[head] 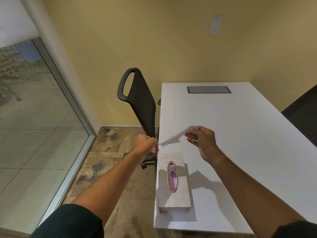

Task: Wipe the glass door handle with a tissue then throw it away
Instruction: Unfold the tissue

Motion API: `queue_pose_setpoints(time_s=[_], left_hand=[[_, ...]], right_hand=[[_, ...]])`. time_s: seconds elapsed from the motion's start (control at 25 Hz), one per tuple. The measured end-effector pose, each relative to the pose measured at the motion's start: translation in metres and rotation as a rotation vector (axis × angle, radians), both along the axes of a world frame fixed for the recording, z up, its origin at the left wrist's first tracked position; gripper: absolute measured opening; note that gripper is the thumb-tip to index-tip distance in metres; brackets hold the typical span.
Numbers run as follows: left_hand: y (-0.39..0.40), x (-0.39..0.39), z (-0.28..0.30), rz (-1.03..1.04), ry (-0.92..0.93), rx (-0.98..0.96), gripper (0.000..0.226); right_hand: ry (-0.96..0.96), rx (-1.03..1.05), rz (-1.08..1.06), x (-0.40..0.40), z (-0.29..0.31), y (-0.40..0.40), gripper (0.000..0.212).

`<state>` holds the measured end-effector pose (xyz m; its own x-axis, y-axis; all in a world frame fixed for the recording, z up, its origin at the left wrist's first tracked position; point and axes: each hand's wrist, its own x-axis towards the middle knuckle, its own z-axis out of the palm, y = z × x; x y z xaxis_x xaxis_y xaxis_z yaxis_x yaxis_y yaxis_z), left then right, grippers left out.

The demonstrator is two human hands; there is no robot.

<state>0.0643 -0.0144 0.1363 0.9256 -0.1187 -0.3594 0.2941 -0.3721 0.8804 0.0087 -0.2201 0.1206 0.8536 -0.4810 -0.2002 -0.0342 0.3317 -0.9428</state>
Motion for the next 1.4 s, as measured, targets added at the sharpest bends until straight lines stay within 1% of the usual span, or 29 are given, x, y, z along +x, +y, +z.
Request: queue_pose_setpoints(time_s=[0.08, 0.16, 0.28, 0.36, 0.44, 0.52, 0.56, 0.68, 0.72, 0.84, 0.92, 1.08, 1.24, 1.4], left_hand=[[0.0, -0.002, -0.001, -0.126, 0.014, 0.091, 0.008], [-0.004, -0.004, 0.0, -0.191, -0.066, 0.124, 0.013], [-0.013, -0.004, 0.009, -0.278, -0.175, 0.087, 0.034], [-0.018, -0.001, 0.014, -0.333, -0.249, 0.062, 0.048], [-0.021, 0.001, 0.018, -0.401, -0.313, 0.058, 0.057], [-0.022, 0.004, 0.019, -0.468, -0.331, 0.062, 0.052], [-0.022, 0.006, 0.019, -0.484, -0.33, 0.069, 0.044], [-0.021, 0.009, 0.017, -0.458, -0.336, 0.051, 0.008], [-0.02, 0.01, 0.018, -0.44, -0.351, 0.031, 0.005], [-0.018, 0.013, 0.021, -0.372, -0.395, 0.019, 0.008], [-0.018, 0.015, 0.025, -0.363, -0.418, 0.032, 0.007], [-0.017, 0.018, 0.034, -0.363, -0.444, 0.038, 0.011], [-0.011, 0.02, 0.039, -0.327, -0.466, 0.065, 0.013], [0.0, 0.024, 0.04, -0.289, -0.461, 0.033, 0.018]], right_hand=[[-0.001, -0.117, 0.064, 0.003, 0.005, 0.002, 0.008], [0.011, -0.223, 0.153, 0.006, 0.011, 0.003, 0.013], [0.045, -0.333, 0.315, 0.009, 0.021, 0.006, 0.021], [0.055, -0.434, 0.415, 0.01, 0.027, 0.007, 0.021], [0.053, -0.516, 0.5, 0.01, 0.034, 0.007, 0.02], [0.043, -0.57, 0.547, 0.01, 0.038, 0.008, 0.019], [0.036, -0.589, 0.557, 0.01, 0.039, 0.007, 0.019], [0.009, -0.619, 0.543, 0.008, 0.038, 0.006, 0.017], [0.005, -0.628, 0.525, 0.007, 0.038, 0.004, 0.018], [0.003, -0.627, 0.505, 0.005, 0.037, 0.0, 0.021], [0.011, -0.601, 0.519, 0.004, 0.038, 0.0, 0.025], [0.073, -0.581, 0.631, 0.003, 0.036, 0.004, 0.039], [0.122, -0.677, 0.716, -0.001, 0.035, 0.002, 0.028], [0.115, -0.667, 0.681, -0.005, 0.035, -0.003, 0.011]])
